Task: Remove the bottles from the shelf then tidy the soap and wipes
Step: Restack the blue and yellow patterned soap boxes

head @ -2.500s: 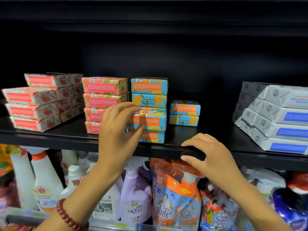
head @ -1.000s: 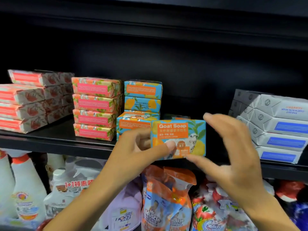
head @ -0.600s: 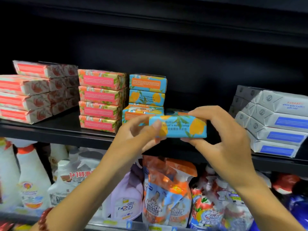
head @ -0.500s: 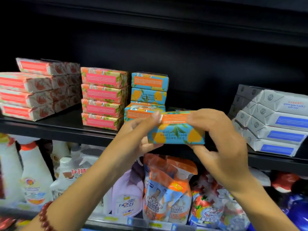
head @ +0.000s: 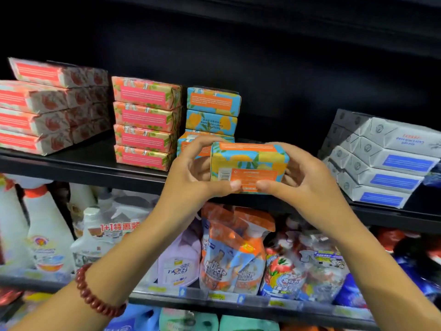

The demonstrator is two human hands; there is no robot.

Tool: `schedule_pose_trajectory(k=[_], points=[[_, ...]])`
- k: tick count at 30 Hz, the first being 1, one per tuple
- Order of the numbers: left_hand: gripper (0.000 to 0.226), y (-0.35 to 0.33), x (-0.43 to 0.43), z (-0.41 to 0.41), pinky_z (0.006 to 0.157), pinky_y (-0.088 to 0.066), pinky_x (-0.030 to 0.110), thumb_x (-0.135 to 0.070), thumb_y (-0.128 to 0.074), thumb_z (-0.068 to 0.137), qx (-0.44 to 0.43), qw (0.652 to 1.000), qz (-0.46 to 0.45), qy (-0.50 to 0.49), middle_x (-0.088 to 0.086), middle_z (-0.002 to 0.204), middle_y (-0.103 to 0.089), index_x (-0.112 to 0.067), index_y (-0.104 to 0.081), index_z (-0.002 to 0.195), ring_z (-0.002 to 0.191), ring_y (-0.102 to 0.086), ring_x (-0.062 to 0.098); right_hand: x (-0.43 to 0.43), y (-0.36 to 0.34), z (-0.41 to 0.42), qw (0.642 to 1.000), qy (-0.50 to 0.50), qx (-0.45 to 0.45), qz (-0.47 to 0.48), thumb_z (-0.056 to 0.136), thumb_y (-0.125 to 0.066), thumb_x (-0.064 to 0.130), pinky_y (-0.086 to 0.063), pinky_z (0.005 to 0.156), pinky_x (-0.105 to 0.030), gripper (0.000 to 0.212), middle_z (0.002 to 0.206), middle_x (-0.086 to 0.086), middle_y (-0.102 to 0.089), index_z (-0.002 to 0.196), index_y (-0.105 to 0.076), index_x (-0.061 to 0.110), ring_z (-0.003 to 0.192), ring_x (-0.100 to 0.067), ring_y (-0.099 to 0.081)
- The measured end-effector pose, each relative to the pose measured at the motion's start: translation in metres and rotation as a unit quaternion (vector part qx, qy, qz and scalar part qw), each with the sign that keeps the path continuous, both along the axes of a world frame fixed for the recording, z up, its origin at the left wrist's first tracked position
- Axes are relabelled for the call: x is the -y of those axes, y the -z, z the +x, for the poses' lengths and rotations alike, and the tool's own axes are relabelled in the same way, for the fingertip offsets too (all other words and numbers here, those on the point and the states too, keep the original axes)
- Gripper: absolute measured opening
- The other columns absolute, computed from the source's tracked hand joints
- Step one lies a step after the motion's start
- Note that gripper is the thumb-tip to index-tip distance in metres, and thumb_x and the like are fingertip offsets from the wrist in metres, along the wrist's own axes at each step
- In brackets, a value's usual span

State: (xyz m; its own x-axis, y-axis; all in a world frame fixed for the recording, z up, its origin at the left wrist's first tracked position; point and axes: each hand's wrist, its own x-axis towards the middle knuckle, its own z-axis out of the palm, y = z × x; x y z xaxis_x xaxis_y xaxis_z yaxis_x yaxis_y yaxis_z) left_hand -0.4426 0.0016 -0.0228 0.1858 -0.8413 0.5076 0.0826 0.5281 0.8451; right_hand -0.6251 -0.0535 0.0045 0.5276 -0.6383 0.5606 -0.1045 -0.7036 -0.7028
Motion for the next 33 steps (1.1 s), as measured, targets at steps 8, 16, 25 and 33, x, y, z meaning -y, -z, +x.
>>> schedule_pose_trajectory(k=[8, 16, 25, 33], points=[[0.075, -0.015, 0.003, 0.012, 0.073, -0.052, 0.017, -0.033, -0.086, 0.042, 0.051, 0.998, 0.005, -0.029, -0.009, 0.102, -0.071, -0.02, -0.061, 0.112, 0.093, -0.068, 0.006, -0.002, 0.002, 0.012, 0.963, 0.08, 0.06, -0.249, 0.077, -0.075, 0.01, -0.049, 0.088, -0.024, 0.037, 0.109, 0.011, -0.062, 0.107, -0.055, 0.018, 0.11, -0.01, -0.059], [0.057, -0.04, 0.005, 0.039, 0.067, -0.051, 0.012, -0.033, -0.091, 0.048, 0.094, 0.984, -0.071, -0.137, -0.012, 0.09, -0.072, -0.023, -0.066, 0.098, 0.085, -0.068, 0.0, 0.011, 0.01, 0.032, 0.967, 0.137, 0.065, -0.206, 0.076, -0.073, 0.017, -0.046, 0.094, -0.024, 0.043, 0.118, 0.004, -0.058, 0.115, -0.054, 0.014, 0.114, -0.012, -0.056], [0.061, -0.027, 0.026, 0.05, 0.082, -0.054, 0.021, -0.05, -0.079, 0.065, 0.226, 0.929, -0.091, -0.28, -0.01, 0.112, -0.065, -0.019, -0.063, 0.115, 0.098, -0.063, 0.002, 0.029, 0.057, 0.015, 0.941, 0.229, -0.207, -0.14, 0.075, -0.072, 0.044, -0.032, 0.088, -0.006, 0.037, 0.109, 0.021, -0.055, 0.108, -0.064, 0.028, 0.107, 0.002, -0.049], [0.033, -0.022, 0.044, 0.062, 0.089, -0.041, 0.023, -0.035, -0.065, 0.086, 0.383, 0.819, -0.215, -0.369, 0.005, 0.104, -0.069, -0.008, -0.067, 0.104, 0.102, -0.06, 0.019, 0.027, 0.061, 0.016, 0.939, 0.245, -0.189, -0.151, 0.076, -0.074, 0.037, -0.037, 0.087, -0.01, 0.035, 0.109, 0.019, -0.058, 0.108, -0.065, 0.027, 0.106, 0.003, -0.049]])
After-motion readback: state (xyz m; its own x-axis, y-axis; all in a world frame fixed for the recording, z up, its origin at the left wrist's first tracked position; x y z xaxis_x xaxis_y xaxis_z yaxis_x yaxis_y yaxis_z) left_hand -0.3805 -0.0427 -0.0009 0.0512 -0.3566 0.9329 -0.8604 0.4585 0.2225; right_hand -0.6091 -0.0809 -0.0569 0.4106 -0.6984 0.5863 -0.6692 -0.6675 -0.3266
